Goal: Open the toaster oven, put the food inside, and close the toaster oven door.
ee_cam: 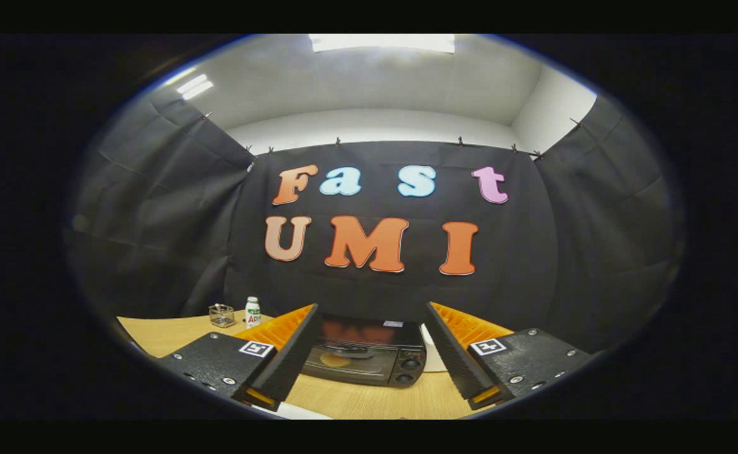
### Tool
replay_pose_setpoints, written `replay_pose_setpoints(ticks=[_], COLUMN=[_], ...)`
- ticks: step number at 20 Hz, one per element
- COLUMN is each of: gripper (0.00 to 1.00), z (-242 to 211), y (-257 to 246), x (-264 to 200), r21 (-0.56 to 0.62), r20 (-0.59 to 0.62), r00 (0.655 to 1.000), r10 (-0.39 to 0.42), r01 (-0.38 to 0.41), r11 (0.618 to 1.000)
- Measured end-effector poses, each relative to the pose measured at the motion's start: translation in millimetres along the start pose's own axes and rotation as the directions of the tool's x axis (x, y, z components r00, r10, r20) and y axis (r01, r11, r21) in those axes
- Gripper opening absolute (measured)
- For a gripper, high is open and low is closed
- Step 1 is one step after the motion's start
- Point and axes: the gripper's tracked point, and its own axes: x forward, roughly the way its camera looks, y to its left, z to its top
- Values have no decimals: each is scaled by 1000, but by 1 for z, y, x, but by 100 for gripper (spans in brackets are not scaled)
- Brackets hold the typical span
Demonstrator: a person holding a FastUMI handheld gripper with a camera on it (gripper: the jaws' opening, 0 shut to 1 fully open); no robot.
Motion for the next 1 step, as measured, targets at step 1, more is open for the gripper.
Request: replay_pose_setpoints(ticks=[1], gripper=[97], z=[-1], y=[0], x=[0], r21=[3], r20=[-2], r00=[1000], r10=[-1], r01=[1], r11=[1000])
